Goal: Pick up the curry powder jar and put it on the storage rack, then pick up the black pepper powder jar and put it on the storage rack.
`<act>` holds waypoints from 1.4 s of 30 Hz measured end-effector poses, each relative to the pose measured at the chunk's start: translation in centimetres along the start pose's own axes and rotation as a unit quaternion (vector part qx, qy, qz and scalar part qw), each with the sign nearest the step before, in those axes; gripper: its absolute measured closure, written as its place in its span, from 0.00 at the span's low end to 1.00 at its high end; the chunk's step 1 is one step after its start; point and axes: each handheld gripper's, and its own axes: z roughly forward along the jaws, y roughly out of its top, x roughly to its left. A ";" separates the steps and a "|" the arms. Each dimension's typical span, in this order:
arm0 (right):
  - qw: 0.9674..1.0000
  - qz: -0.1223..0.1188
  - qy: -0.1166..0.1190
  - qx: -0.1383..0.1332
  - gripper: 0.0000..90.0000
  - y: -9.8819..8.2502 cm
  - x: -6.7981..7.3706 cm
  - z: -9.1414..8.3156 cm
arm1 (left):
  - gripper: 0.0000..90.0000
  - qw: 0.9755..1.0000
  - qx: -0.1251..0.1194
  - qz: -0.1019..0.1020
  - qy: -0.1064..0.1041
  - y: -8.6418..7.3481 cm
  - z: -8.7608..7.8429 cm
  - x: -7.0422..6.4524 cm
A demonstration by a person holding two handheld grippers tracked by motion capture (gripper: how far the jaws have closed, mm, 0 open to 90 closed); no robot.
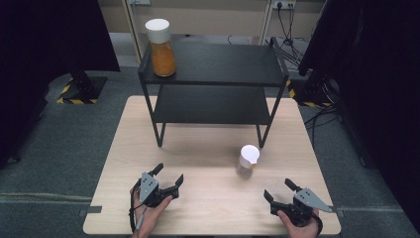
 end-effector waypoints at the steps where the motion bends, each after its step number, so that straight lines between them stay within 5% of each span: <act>1: 1.000 -0.001 0.000 -0.001 0.06 0.0 0.0 0.0 | 0.14 1.000 0.000 0.001 0.000 0.0 0.0 0.0; 24: 1.000 -0.012 0.001 -0.002 0.06 0.2 0.6 0.4 | 0.14 1.000 -0.003 0.016 0.000 -0.1 0.0 -0.4; 42: 0.999 -0.033 0.027 -0.006 0.06 3.2 1.2 5.1 | 0.14 1.000 -0.002 0.018 0.002 -0.1 0.0 -0.4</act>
